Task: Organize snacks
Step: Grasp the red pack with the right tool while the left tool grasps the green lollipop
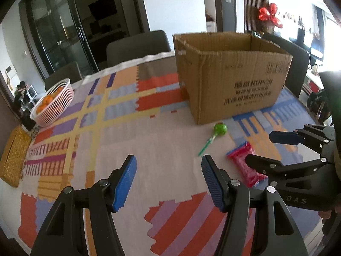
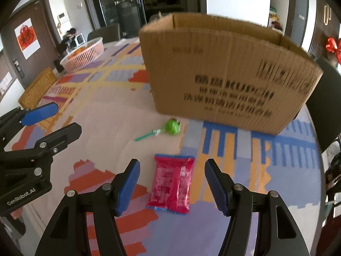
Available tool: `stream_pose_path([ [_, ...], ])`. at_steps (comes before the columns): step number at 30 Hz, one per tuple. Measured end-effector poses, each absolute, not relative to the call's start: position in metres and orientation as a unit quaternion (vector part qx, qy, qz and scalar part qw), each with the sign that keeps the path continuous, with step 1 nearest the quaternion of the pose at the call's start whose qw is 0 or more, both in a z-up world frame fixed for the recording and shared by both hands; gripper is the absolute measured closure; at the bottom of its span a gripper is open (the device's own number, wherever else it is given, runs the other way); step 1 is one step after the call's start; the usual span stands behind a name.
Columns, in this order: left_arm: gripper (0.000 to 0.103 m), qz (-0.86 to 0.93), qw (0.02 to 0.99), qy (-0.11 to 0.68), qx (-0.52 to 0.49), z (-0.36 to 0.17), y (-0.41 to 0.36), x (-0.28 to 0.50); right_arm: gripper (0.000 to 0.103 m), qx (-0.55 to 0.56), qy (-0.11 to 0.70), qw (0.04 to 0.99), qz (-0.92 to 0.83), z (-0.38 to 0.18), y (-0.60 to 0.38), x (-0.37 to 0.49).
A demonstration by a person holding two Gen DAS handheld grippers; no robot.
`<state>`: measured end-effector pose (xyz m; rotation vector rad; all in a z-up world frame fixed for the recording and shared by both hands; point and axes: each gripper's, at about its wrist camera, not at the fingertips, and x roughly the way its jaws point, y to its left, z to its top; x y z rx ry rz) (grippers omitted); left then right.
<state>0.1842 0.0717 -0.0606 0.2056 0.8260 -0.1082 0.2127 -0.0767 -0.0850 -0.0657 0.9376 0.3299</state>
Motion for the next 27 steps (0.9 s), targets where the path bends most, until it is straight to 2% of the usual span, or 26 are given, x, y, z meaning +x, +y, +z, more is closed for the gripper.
stream_pose_path([
  [19,0.04,-0.059,0.89,0.443,0.094,-0.091,0.07,0.189,0.04,-0.039,0.501,0.852,0.148,-0.131,-0.063,0.231],
  [22,0.04,-0.061,0.888,0.446,0.093,-0.093,0.07,0.191,0.049,-0.039,0.5,0.852,0.147,-0.135,-0.059,0.234],
  [27,0.04,-0.068,0.885,0.451,0.092,-0.097,0.067,0.195,0.058,-0.043,0.496,0.854,0.152,-0.136,-0.057,0.235],
])
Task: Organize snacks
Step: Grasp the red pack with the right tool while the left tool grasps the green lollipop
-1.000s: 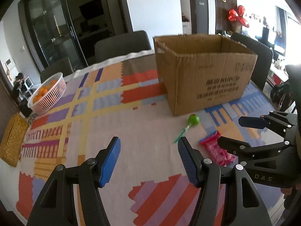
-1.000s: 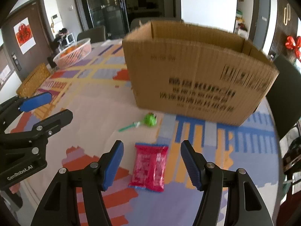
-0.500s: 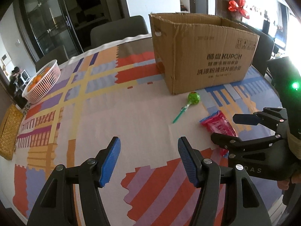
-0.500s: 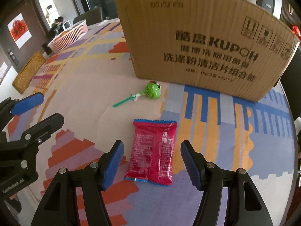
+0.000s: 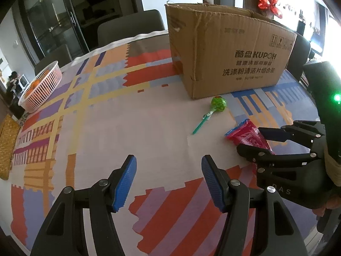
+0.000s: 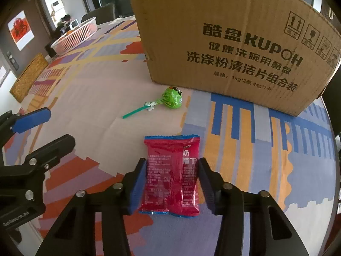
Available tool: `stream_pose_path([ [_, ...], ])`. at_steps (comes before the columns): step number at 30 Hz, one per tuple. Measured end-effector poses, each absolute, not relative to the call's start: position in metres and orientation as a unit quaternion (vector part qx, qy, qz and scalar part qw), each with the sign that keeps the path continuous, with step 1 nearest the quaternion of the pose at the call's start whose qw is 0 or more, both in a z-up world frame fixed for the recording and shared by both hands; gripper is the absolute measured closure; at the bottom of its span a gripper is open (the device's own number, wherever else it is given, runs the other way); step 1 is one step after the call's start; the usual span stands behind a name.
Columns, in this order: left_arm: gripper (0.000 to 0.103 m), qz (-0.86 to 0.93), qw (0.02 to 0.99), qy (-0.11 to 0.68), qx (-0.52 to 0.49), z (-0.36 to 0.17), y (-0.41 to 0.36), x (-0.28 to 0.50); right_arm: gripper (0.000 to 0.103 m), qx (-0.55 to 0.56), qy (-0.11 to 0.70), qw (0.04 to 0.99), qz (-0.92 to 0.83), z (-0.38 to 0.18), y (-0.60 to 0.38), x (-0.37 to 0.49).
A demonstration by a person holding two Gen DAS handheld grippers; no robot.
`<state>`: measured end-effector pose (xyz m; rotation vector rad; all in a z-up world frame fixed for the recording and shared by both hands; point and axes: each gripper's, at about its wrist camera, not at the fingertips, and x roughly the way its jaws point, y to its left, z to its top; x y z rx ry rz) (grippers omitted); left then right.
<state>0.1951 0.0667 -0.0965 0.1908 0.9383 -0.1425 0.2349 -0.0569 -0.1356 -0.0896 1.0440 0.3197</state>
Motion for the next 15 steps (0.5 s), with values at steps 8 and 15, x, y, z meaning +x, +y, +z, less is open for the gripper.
stream_pose_path([
  [8,0.041,-0.094,0.886,0.445,0.087,-0.097,0.057,0.207,0.061,-0.029,0.492,0.857,0.151,-0.133,-0.066,0.234],
  [15,0.042,-0.136,0.889,0.427,0.089,-0.094,0.043,0.221,0.061,-0.011,0.48,0.868,0.129,-0.122,-0.082,0.235],
])
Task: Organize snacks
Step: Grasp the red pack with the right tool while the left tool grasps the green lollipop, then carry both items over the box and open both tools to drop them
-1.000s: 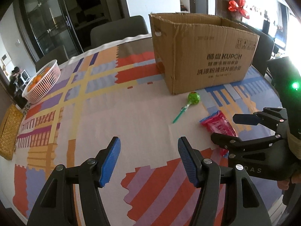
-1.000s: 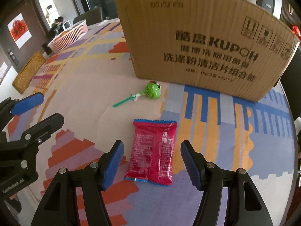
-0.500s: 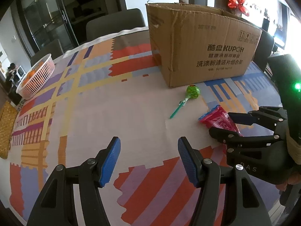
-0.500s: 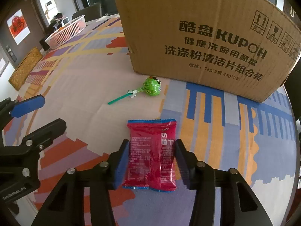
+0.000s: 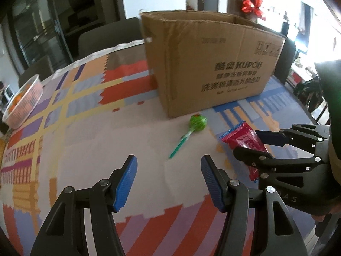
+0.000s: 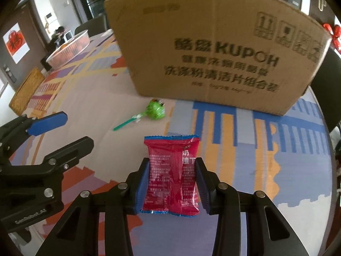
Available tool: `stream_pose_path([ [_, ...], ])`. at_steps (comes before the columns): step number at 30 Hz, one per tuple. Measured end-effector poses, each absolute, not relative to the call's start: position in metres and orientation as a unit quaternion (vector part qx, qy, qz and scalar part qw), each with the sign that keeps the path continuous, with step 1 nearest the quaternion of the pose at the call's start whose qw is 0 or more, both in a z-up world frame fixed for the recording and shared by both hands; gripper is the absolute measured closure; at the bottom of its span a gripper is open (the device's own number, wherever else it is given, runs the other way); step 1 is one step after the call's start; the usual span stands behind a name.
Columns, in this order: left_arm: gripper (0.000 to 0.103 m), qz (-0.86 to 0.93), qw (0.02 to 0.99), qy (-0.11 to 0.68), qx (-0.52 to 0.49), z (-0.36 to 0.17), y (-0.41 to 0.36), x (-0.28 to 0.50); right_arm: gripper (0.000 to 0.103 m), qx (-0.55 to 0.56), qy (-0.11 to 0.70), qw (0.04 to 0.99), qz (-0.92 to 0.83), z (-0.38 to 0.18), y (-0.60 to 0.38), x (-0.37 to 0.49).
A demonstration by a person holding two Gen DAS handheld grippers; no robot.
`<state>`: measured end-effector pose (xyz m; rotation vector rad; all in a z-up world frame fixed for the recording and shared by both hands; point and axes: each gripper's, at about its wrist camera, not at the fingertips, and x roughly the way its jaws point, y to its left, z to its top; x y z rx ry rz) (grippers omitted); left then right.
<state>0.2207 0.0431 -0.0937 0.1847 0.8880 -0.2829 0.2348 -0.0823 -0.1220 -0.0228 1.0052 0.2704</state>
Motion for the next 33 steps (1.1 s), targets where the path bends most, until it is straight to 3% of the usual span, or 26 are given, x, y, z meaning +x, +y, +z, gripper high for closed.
stream_pose_path([
  [25,0.072,-0.19,0.874,0.439,0.089,-0.121,-0.013,0.281,0.061,0.04,0.447,0.891,0.069,-0.106,-0.143,0.244],
  [33,0.076,-0.183,0.873,0.442,0.099,-0.127,-0.017,0.285,0.061,0.048,0.45,0.889,0.067,-0.109,-0.147,0.247],
])
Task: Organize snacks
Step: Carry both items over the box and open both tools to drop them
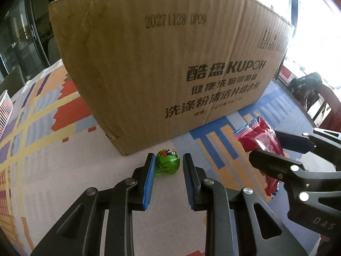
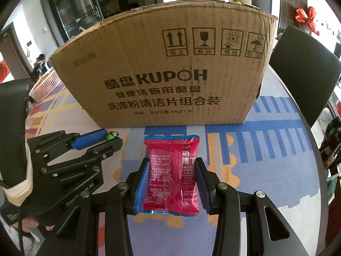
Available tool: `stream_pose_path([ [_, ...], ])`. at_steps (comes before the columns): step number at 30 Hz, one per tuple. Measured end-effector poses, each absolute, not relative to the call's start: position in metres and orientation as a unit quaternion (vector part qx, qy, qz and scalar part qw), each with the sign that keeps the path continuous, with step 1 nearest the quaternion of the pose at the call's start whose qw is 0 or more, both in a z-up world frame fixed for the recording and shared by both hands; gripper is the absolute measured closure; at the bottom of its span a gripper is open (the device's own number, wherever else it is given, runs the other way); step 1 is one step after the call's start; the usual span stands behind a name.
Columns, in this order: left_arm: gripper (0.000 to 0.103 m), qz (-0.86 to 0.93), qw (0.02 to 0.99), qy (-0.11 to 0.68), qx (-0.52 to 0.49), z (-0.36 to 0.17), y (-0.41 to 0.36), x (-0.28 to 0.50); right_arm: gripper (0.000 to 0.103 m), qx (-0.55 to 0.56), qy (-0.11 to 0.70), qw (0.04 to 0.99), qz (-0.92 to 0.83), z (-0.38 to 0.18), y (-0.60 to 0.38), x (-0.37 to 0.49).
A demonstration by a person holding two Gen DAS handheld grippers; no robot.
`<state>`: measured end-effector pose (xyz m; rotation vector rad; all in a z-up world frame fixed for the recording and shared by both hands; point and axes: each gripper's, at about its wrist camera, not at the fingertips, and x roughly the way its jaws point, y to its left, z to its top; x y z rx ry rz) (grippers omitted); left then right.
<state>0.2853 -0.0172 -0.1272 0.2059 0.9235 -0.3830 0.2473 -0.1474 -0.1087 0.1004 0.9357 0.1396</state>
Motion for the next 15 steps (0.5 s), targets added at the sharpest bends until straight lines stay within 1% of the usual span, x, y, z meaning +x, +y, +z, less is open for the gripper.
stream_pose_path([
  [8,0.078,-0.179,0.872,0.445,0.097,-0.131,-0.018,0.286,0.061,0.04,0.448,0.891,0.068,-0.107,-0.14,0.247],
  [15,0.078,-0.167,0.882,0.429,0.098,-0.115,-0.017,0.269,0.061,0.043,0.441,0.894,0.073,-0.1,-0.143,0.243],
])
